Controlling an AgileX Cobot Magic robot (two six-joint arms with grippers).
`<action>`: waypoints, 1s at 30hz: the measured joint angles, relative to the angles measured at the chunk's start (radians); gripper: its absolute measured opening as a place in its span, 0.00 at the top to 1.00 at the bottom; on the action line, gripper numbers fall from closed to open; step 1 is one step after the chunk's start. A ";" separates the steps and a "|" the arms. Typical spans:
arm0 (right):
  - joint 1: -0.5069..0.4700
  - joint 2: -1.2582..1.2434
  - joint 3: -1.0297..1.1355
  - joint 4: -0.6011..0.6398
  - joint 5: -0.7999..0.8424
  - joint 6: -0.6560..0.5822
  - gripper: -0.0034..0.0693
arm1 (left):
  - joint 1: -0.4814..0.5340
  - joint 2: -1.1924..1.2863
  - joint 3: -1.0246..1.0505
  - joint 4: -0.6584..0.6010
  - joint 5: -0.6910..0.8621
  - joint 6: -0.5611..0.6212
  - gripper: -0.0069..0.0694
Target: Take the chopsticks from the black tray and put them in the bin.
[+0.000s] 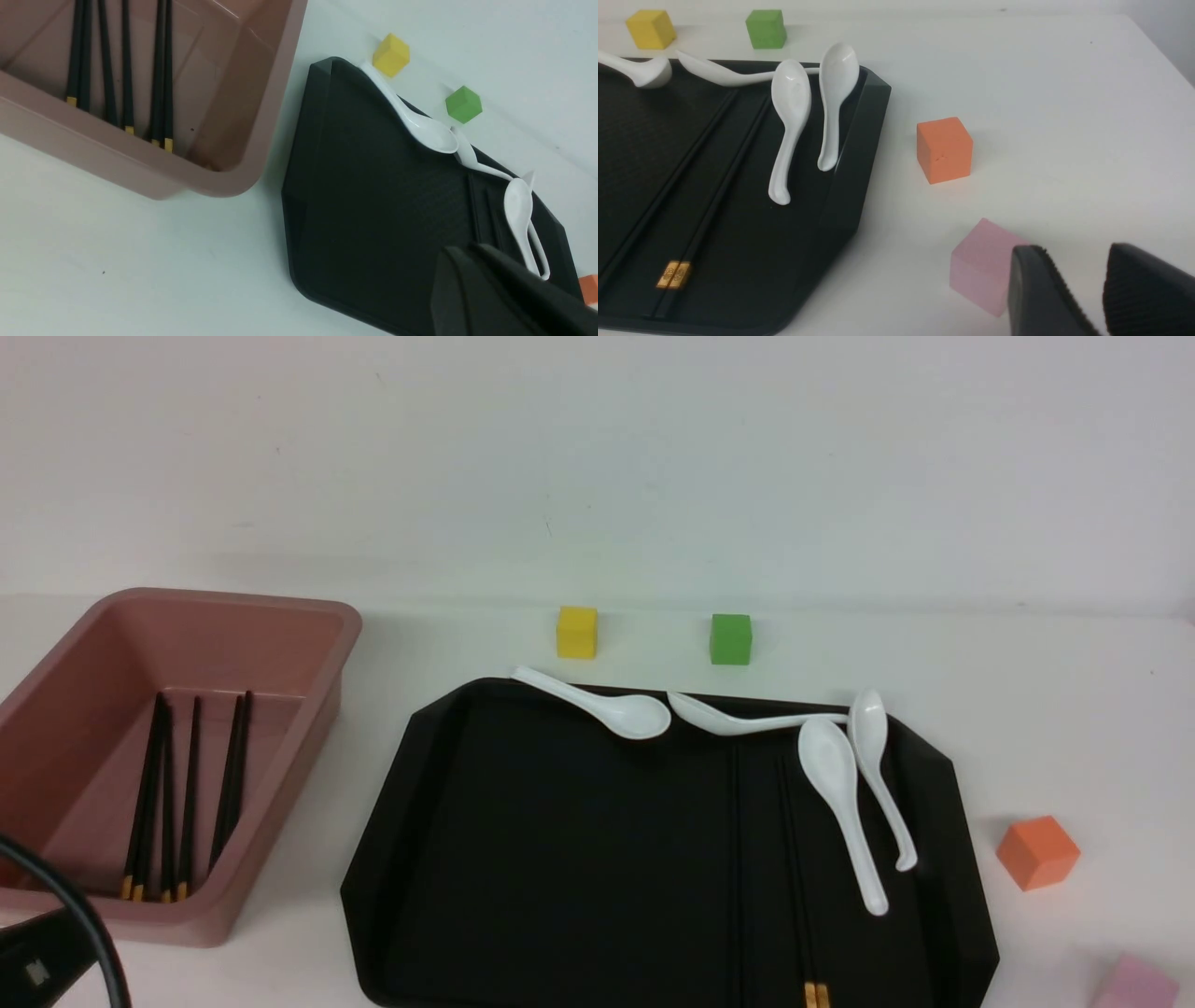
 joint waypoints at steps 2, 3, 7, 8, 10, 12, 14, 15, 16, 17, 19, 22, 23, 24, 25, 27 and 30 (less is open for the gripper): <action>0.000 0.000 0.000 0.000 0.000 0.000 0.62 | 0.000 0.000 0.000 0.000 0.000 0.000 0.93; 0.000 0.000 0.000 0.000 0.000 0.000 0.62 | 0.000 0.000 0.000 0.000 0.000 0.000 0.93; 0.000 0.000 0.000 0.000 0.000 0.000 0.62 | 0.000 -0.001 0.000 0.000 0.000 0.001 0.93; 0.000 0.000 0.000 0.000 0.000 0.000 0.62 | 0.000 -0.001 0.000 0.000 0.000 0.001 0.93; 0.000 0.000 0.000 0.000 0.000 0.000 0.62 | 0.000 -0.001 0.000 0.008 0.000 0.001 0.93; 0.000 0.000 0.000 0.000 0.000 0.000 0.62 | 0.000 -0.001 0.000 0.033 -0.004 0.001 0.93; 0.000 0.000 0.000 0.000 0.000 0.000 0.62 | 0.000 -0.001 0.000 0.088 -0.015 0.004 0.93; 0.000 0.000 0.000 0.000 0.000 0.000 0.62 | 0.000 -0.001 0.000 0.128 -0.019 0.005 0.93; 0.000 0.000 0.000 0.000 0.000 0.000 0.62 | 0.000 -0.001 0.000 0.160 -0.019 0.005 0.93; 0.000 0.000 0.000 0.000 0.000 0.000 0.62 | 0.000 -0.001 0.000 0.172 -0.019 0.005 0.93; 0.000 0.000 0.000 0.000 0.000 0.000 0.62 | 0.000 -0.005 0.012 0.216 -0.036 0.005 0.93; 0.000 0.000 0.000 0.000 0.000 0.000 0.62 | 0.000 -0.031 0.047 0.246 -0.076 0.003 0.93; 0.000 0.000 0.000 0.000 0.000 0.000 0.62 | 0.000 -0.054 0.078 0.253 -0.111 0.000 0.93; 0.000 0.000 0.000 0.000 0.000 0.000 0.62 | 0.000 -0.092 0.109 0.259 -0.143 0.000 0.93; 0.000 0.000 0.000 0.000 0.000 0.000 0.62 | 0.000 -0.119 0.143 0.265 -0.170 -0.001 0.93; 0.000 0.000 0.000 0.000 0.000 0.000 0.62 | 0.000 -0.177 0.208 0.280 -0.218 -0.001 0.93; 0.000 0.000 0.000 0.000 0.000 0.000 0.62 | 0.000 -0.253 0.290 0.314 -0.246 -0.001 0.93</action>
